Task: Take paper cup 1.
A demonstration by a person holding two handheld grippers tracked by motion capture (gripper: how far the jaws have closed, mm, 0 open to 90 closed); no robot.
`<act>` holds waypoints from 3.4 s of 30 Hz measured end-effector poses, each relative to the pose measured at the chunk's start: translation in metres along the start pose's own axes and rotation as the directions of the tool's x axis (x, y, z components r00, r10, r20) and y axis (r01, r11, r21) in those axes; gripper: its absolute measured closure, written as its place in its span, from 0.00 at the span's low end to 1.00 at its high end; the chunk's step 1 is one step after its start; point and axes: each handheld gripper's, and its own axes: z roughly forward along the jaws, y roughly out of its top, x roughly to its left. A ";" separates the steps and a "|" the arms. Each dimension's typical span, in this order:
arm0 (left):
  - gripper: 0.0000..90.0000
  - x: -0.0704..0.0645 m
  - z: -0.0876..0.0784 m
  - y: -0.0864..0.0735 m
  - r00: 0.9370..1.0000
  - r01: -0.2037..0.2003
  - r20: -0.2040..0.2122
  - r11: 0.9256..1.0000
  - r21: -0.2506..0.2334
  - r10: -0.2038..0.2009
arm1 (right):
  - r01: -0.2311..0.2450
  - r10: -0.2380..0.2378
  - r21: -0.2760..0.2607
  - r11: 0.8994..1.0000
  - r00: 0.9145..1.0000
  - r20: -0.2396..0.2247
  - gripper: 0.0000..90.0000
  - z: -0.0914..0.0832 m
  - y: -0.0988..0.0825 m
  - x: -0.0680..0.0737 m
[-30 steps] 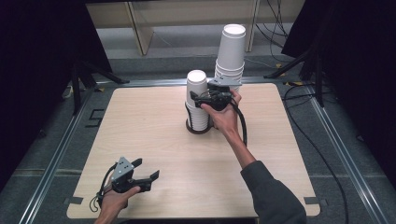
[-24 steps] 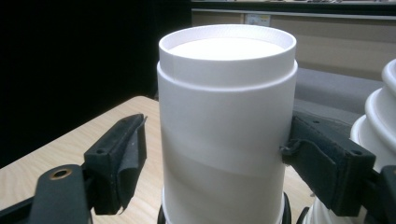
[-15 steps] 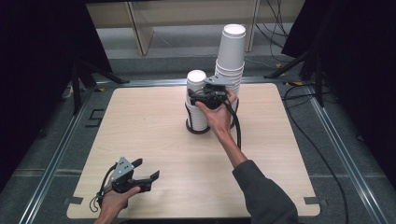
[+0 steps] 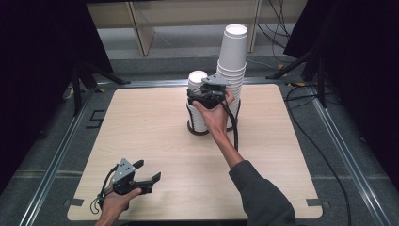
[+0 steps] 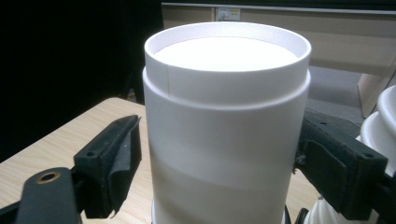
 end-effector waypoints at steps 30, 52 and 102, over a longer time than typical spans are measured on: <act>0.16 -0.001 0.001 0.000 1.000 0.003 0.013 1.000 -0.014 -0.002 | -0.012 0.013 -0.034 0.999 0.999 0.034 0.25 -0.002 0.015 0.005; 0.16 -0.001 0.002 0.000 1.000 0.000 0.021 1.000 -0.016 0.000 | -0.007 -0.001 -0.191 0.982 0.999 -0.041 0.25 -0.051 0.078 0.008; 0.16 -0.011 0.012 0.010 0.998 -0.020 0.055 0.987 -0.160 0.029 | 0.017 -0.023 -0.016 1.000 0.890 -0.456 0.24 -0.097 -0.059 0.027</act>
